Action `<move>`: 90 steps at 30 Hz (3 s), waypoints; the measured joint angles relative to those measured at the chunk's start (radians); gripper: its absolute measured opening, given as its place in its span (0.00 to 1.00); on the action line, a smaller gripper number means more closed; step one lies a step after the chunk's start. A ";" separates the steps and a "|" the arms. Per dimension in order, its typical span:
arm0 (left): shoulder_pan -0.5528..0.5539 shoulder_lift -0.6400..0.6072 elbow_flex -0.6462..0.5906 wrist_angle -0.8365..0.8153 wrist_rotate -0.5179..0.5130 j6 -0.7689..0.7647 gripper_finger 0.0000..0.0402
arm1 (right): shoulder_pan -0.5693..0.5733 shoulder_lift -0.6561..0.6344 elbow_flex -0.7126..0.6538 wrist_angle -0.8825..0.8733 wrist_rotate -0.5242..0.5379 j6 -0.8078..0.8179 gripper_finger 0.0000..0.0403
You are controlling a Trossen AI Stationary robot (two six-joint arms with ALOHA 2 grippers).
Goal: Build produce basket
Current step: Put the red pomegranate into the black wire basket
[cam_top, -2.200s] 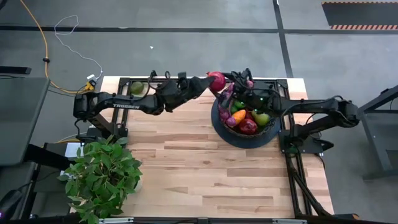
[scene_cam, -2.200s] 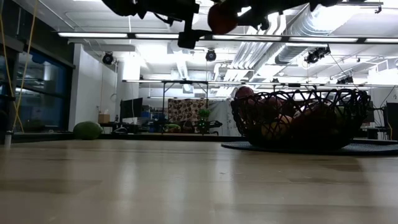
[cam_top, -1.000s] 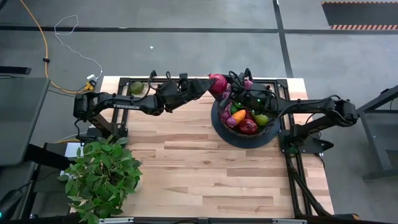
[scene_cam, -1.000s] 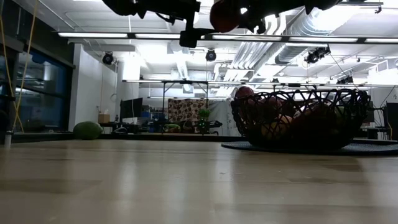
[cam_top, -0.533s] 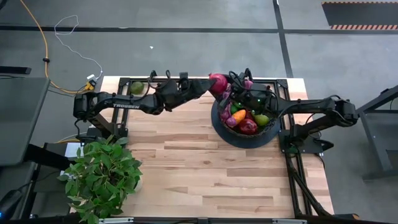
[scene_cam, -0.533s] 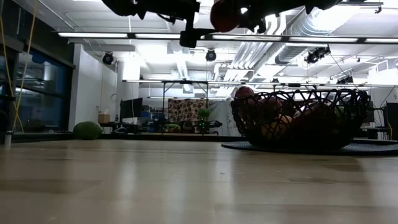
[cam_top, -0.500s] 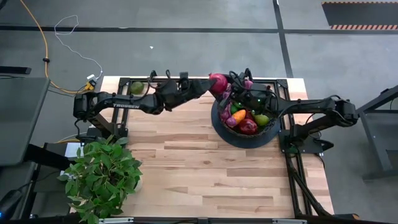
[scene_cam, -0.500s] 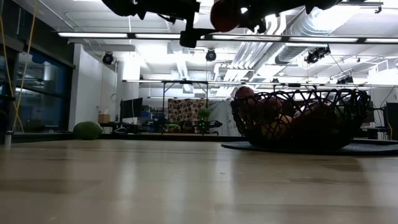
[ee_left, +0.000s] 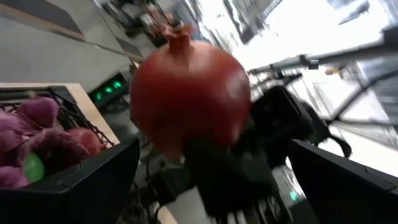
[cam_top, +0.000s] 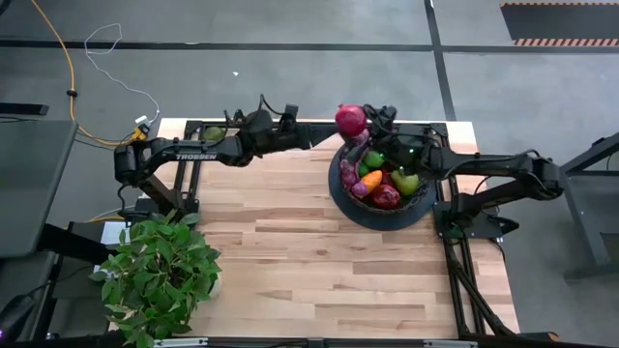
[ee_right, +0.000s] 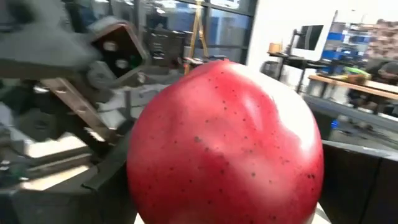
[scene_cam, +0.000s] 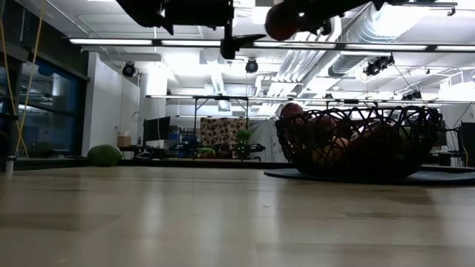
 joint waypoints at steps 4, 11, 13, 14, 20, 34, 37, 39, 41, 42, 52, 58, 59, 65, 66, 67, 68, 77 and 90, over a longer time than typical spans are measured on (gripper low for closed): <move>0.063 -0.018 -0.010 -0.001 0.129 0.028 1.00 | -0.020 -0.073 0.000 -0.110 -0.002 -0.004 0.86; 0.146 -0.173 -0.175 -0.008 0.118 0.150 1.00 | -0.051 -0.225 0.000 -0.404 -0.009 0.059 0.86; 0.165 -0.252 -0.258 -0.008 0.074 0.175 1.00 | -0.057 -0.268 0.000 -0.477 -0.020 0.091 0.86; 0.172 -0.295 -0.305 -0.010 0.047 0.184 1.00 | -0.061 -0.288 -0.001 -0.509 -0.024 0.107 0.86; 0.171 -0.549 -0.526 -0.008 -0.063 0.251 1.00 | -0.079 -0.382 -0.002 -0.649 -0.051 0.196 0.86; 0.137 -0.671 -0.570 0.000 -0.057 0.304 0.99 | -0.101 -0.385 -0.002 -0.700 -0.169 0.432 0.86; 0.143 -0.663 -0.552 -0.064 0.018 0.353 1.00 | -0.114 -0.351 -0.002 -0.735 -0.263 0.516 0.86; 0.139 -0.662 -0.505 -0.194 0.041 0.421 0.99 | -0.129 -0.316 -0.002 -0.788 -0.357 0.578 0.86; 0.131 -0.662 -0.446 -0.346 0.041 0.523 0.99 | -0.145 -0.269 -0.002 -0.873 -0.439 0.633 0.86; 0.126 -0.662 -0.418 -0.415 0.036 0.581 1.00 | -0.151 -0.244 -0.002 -0.923 -0.466 0.648 0.86; 0.101 -0.662 -0.354 -0.548 -0.050 0.739 0.99 | -0.158 0.003 -0.002 -1.107 -0.414 0.618 0.88; 0.101 -0.661 -0.354 -0.563 -0.049 0.733 0.99 | -0.161 0.092 -0.002 -0.992 -0.348 0.594 0.88; 0.101 -0.661 -0.354 -0.563 -0.049 0.730 1.00 | -0.166 0.108 -0.002 -0.992 -0.349 0.581 0.88; 0.101 -0.661 -0.354 -0.563 -0.049 0.719 1.00 | -0.174 0.181 0.002 -0.975 -0.321 0.543 0.89; 0.101 -0.661 -0.354 -0.563 -0.049 0.719 1.00 | -0.173 0.186 0.002 -0.971 -0.318 0.543 0.89; 0.101 -0.661 -0.354 -0.562 -0.049 0.719 0.99 | -0.173 0.189 0.002 -0.972 -0.317 0.543 0.89; 0.101 -0.661 -0.354 -0.562 -0.049 0.719 0.99 | -0.173 0.191 0.002 -0.972 -0.317 0.543 0.89; 0.101 -0.661 -0.354 -0.562 -0.030 0.712 1.00 | -0.184 0.186 0.000 -0.975 -0.323 0.483 0.89; 0.101 -0.661 -0.355 -0.562 -0.030 0.705 0.99 | -0.207 0.186 -0.003 -0.993 -0.372 0.551 0.98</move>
